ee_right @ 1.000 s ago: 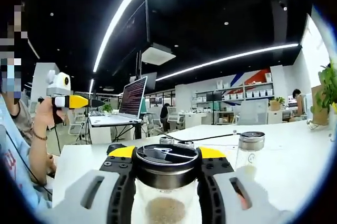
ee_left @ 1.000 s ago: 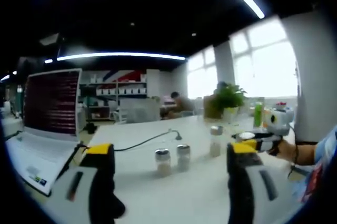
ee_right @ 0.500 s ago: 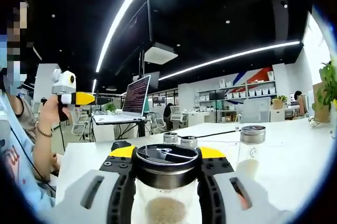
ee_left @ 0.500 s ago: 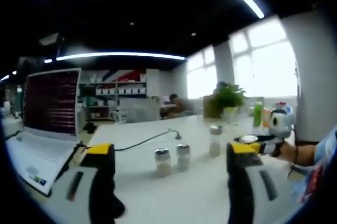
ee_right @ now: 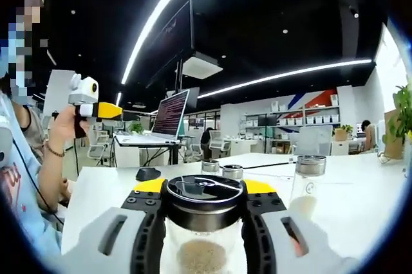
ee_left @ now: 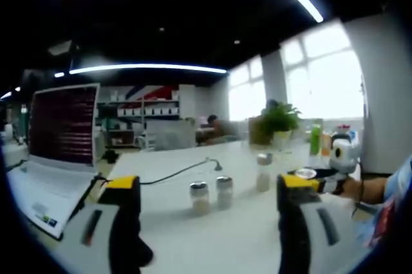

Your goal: Rotate the seasoning bottle until the label or dispensing opening points toward the visible target arrow and the bottle remains upright within the marked orientation range

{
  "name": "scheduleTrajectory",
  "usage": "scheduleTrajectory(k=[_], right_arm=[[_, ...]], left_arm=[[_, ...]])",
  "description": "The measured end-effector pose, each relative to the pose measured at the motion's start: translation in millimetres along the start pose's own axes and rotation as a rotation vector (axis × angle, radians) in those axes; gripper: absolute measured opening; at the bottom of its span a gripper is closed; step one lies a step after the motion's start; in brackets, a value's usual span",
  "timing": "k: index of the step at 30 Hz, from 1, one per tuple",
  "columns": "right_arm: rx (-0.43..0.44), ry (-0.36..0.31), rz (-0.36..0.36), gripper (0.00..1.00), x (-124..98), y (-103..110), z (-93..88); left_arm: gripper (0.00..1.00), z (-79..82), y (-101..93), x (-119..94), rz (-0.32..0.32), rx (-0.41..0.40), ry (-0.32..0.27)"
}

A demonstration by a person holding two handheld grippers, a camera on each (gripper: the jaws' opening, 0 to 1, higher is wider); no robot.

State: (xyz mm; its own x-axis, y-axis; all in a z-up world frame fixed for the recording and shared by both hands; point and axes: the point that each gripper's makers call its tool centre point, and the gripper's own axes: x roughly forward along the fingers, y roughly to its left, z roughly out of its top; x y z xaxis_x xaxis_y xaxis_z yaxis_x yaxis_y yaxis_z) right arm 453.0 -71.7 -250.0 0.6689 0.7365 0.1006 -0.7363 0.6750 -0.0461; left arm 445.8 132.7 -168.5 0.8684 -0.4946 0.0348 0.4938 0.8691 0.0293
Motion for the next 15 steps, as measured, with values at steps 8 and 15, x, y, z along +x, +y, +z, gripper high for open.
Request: scheduleTrajectory(k=[8, 15], right_arm=[[0.001, 0.009, 0.013, 0.44, 0.8, 0.0, -1.0], [-0.001, 0.010, 0.015, 0.44, 1.7, -0.3, -1.8]], left_arm=[[0.92, -0.8, -0.5, -0.2, -0.002, -0.002, 0.002], [0.92, -0.5, 1.2, -1.1, 0.001, -0.005, -0.001]])
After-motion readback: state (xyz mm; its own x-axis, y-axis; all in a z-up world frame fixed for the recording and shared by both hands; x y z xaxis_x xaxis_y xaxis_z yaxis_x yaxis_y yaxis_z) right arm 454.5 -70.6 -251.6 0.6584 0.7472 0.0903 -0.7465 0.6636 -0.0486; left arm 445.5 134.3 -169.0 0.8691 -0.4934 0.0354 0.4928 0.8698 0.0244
